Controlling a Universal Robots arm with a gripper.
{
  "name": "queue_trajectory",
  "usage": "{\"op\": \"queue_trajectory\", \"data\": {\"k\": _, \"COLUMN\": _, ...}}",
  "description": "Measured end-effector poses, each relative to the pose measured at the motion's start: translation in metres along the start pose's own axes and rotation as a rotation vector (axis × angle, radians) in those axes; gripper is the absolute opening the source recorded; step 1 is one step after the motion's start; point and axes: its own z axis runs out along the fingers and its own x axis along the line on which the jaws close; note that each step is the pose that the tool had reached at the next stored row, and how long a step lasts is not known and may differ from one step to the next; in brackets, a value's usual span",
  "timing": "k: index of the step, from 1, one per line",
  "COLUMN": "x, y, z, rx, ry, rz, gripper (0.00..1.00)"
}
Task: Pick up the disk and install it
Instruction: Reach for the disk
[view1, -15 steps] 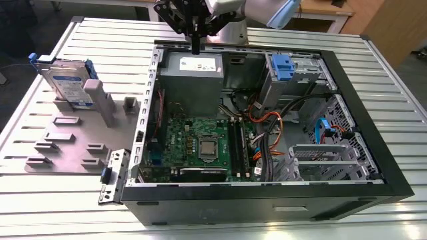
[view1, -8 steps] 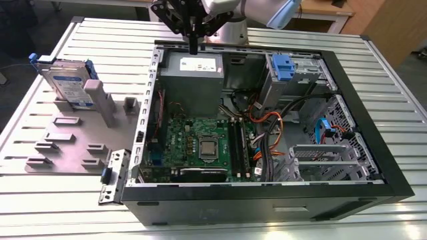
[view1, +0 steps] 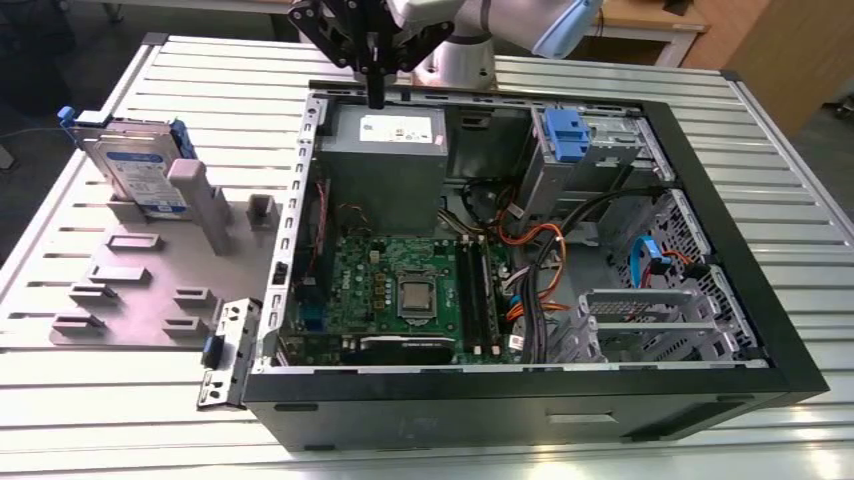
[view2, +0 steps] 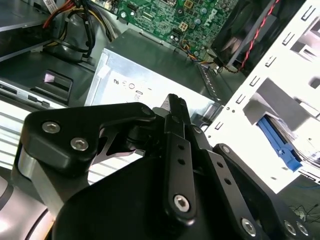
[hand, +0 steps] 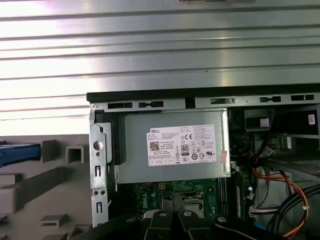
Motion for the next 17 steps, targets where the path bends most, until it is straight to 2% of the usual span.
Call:
{"op": "queue_trajectory", "data": {"k": 10, "x": 0.0008, "y": -0.0001, "z": 0.0000, "rx": 0.0000, "ry": 0.0000, "rz": 0.000, "gripper": 0.11}}
{"op": "queue_trajectory", "data": {"k": 17, "x": 0.0106, "y": -0.0008, "z": 0.0000, "rx": 0.0000, "ry": -0.0001, "rz": 0.000, "gripper": 0.11}}
